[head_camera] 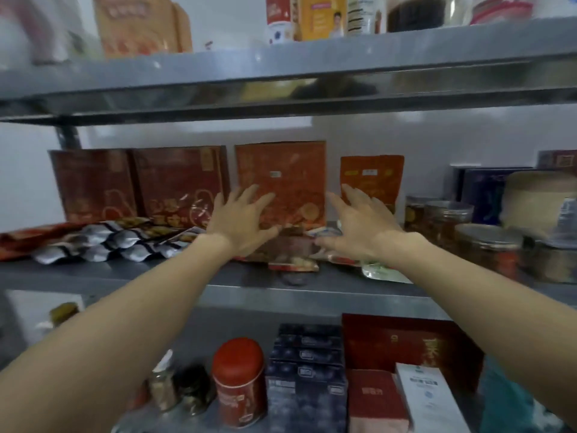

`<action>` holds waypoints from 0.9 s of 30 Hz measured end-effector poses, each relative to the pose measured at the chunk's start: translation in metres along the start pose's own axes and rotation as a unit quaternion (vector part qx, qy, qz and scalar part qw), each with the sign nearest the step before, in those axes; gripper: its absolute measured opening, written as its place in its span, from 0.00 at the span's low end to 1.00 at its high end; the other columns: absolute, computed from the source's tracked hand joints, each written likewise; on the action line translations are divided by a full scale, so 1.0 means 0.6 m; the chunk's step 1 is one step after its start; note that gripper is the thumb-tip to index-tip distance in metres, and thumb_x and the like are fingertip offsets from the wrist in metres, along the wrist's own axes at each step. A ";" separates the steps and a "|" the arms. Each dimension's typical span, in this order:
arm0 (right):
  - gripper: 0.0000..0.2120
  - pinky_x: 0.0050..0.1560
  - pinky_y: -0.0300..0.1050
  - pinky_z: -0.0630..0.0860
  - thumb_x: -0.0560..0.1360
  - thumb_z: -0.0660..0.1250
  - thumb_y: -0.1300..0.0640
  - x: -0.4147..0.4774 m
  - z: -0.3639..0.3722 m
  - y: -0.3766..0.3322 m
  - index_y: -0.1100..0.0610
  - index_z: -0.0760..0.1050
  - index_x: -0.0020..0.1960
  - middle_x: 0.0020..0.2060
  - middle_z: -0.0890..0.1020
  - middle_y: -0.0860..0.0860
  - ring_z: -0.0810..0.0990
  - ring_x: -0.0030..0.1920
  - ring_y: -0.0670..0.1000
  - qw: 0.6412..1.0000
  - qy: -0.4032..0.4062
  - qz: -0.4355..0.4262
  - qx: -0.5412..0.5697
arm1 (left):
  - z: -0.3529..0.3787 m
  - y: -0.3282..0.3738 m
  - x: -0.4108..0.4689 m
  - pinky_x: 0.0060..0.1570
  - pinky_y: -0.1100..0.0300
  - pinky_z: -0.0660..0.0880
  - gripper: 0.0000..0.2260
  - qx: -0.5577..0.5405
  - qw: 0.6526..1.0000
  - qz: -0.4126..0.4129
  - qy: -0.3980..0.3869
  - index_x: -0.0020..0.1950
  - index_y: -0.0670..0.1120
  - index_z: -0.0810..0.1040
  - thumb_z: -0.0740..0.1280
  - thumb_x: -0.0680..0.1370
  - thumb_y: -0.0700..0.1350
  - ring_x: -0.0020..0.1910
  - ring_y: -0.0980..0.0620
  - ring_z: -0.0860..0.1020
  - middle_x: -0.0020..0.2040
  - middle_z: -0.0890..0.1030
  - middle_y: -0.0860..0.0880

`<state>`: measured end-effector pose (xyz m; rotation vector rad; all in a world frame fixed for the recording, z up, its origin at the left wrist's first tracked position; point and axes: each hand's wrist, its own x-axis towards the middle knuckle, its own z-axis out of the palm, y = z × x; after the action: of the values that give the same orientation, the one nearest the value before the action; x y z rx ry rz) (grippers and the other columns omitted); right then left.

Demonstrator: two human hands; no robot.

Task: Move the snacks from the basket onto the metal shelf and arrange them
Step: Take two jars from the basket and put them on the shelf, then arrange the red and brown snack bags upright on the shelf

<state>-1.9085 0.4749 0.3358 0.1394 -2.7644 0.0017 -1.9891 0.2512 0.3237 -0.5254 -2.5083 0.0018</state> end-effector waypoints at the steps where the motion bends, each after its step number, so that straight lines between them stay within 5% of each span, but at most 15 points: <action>1: 0.45 0.76 0.58 0.50 0.74 0.60 0.30 0.006 0.003 -0.038 0.49 0.44 0.80 0.80 0.47 0.55 0.47 0.79 0.59 1.000 -0.001 -0.008 0.004 | -0.007 -0.033 -0.023 0.74 0.38 0.52 0.32 0.009 1.000 -0.014 -0.003 0.78 0.59 0.54 0.56 0.77 0.68 0.78 0.41 0.52 0.80 0.54 0.48; 16: 0.45 0.71 0.57 0.64 0.73 0.62 0.31 0.082 0.046 -0.568 0.50 0.48 0.79 0.79 0.55 0.55 0.57 0.77 0.58 0.989 0.019 -0.128 0.077 | -0.068 -0.459 -0.289 0.71 0.40 0.58 0.31 0.051 0.990 -0.116 0.055 0.77 0.57 0.59 0.58 0.76 0.66 0.76 0.43 0.58 0.78 0.60 0.47; 27: 0.41 0.67 0.50 0.67 0.71 0.74 0.42 0.296 0.086 -0.693 0.54 0.60 0.76 0.71 0.71 0.53 0.69 0.70 0.57 0.936 0.016 -0.020 0.351 | -0.019 -0.709 -0.202 0.65 0.51 0.68 0.27 -0.201 0.949 -0.215 0.117 0.74 0.56 0.66 0.68 0.76 0.57 0.68 0.46 0.69 0.69 0.69 0.45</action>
<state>-2.0513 0.0429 0.3456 0.3728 -2.5959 0.9697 -2.0476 -0.1873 0.3166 -0.1097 -2.3374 -0.7077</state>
